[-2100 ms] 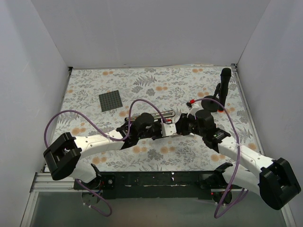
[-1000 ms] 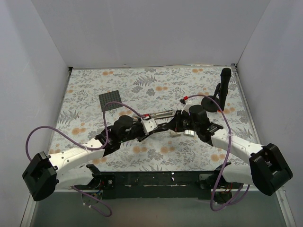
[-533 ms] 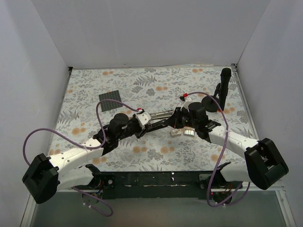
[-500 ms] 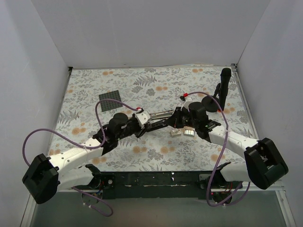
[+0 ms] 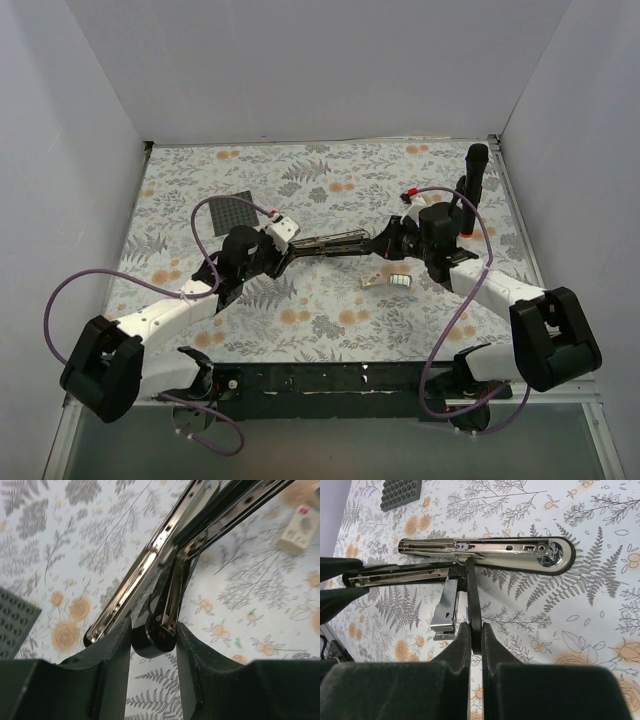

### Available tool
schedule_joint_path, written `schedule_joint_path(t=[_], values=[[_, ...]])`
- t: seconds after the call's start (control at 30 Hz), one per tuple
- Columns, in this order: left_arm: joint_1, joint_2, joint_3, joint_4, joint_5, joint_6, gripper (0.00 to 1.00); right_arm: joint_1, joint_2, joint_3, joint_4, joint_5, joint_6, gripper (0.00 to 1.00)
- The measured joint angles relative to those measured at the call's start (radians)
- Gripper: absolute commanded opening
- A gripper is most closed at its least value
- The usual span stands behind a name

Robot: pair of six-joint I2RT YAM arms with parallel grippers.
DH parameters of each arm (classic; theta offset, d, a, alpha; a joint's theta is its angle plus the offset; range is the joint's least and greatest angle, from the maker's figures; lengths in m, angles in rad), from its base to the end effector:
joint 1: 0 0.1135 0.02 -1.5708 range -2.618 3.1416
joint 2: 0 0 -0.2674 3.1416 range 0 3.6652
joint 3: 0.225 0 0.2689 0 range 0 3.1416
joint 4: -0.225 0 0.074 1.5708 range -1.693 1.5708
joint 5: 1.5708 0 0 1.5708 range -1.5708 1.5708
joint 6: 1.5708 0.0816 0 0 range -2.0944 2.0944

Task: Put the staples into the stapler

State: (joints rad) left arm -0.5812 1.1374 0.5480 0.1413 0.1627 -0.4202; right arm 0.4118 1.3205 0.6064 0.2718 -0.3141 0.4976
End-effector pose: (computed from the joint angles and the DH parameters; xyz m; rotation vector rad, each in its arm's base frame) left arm 0.2420 -0.1748 0.1934 0.2766 2.0874 -0.7852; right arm 0.2906 0.1545 0.1813 -0.1199 2.1024 0.8805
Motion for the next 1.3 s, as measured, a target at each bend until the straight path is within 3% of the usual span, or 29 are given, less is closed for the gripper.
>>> schedule_joint_path(t=[0.23, 0.7, 1.17, 1.3], values=[[0.116, 0.167, 0.063, -0.122, -0.031, -0.031, 0.0, -0.079, 0.068, 0.026, 0.001, -0.1, -0.064, 0.01], [0.212, 0.372, 0.181, -0.209, -0.024, -0.097, 0.0, -0.171, 0.284, 0.158, -0.074, -0.275, -0.084, 0.01], [0.22, 0.304, 0.179, -0.31, -0.068, -0.151, 0.0, -0.171, 0.467, 0.29, -0.227, -0.315, -0.128, 0.01], [0.22, 0.289, 0.176, -0.327, -0.076, -0.158, 0.0, -0.138, 0.471, 0.29, -0.273, -0.26, -0.14, 0.11]])
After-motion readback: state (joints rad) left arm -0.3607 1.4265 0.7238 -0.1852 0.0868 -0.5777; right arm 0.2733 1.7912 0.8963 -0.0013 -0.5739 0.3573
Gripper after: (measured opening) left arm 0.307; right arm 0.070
